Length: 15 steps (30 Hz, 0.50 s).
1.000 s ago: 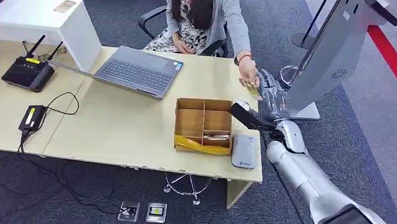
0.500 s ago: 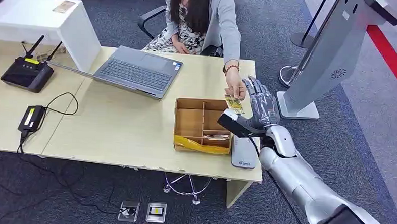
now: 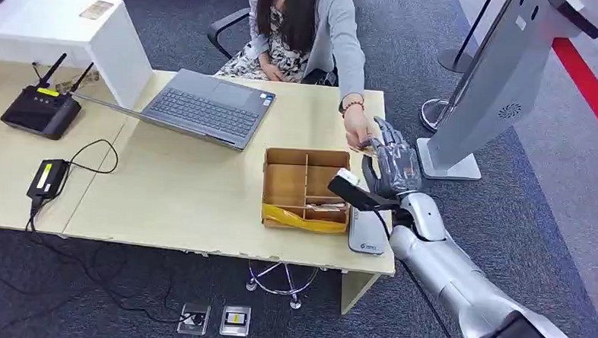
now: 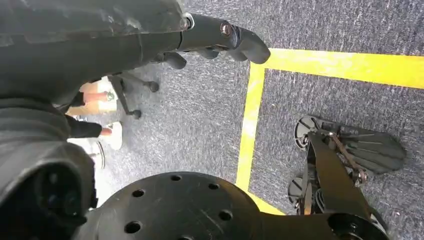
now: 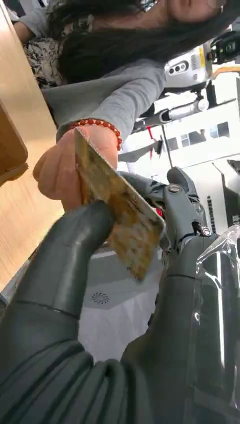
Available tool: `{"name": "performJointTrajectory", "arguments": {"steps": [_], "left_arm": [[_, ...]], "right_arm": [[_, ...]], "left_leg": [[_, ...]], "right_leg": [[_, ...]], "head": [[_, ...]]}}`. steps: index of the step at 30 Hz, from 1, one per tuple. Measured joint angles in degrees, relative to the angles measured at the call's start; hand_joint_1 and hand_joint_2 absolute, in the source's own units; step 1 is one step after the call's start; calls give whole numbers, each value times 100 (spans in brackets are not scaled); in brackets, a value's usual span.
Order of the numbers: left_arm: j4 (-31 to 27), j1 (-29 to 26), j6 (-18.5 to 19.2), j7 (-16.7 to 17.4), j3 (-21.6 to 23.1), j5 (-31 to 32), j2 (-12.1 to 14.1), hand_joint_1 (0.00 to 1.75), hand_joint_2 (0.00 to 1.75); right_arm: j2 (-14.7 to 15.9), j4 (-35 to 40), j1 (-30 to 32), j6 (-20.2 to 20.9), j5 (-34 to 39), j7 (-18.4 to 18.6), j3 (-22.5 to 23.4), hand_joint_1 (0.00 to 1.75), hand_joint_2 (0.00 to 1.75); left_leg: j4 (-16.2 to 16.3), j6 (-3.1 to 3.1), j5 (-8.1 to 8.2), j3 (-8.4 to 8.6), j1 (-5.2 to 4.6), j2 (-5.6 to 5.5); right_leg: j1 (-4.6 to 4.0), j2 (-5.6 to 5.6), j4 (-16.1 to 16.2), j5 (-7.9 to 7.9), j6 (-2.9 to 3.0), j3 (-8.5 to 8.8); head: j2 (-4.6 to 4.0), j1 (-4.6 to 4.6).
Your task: Pass the card to the sensor for recognition and then transmit it.
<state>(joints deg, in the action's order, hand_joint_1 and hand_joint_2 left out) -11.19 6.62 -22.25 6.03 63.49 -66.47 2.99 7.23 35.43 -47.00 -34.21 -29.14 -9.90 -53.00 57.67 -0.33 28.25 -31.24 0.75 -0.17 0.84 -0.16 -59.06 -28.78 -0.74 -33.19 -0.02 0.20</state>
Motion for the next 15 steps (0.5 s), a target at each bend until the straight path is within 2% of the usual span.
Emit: {"name": "performJointTrajectory", "arguments": {"steps": [15], "left_arm": [[0,0,-103,-18,131,6,2,0,0]], "right_arm": [[-63,-87,-1,-83,247,-345,7,175,175]], "left_leg": [[0,0,0,0,0,0]], "right_leg": [[0,-2,0,0,0,0]], "head": [[0,0]]}}
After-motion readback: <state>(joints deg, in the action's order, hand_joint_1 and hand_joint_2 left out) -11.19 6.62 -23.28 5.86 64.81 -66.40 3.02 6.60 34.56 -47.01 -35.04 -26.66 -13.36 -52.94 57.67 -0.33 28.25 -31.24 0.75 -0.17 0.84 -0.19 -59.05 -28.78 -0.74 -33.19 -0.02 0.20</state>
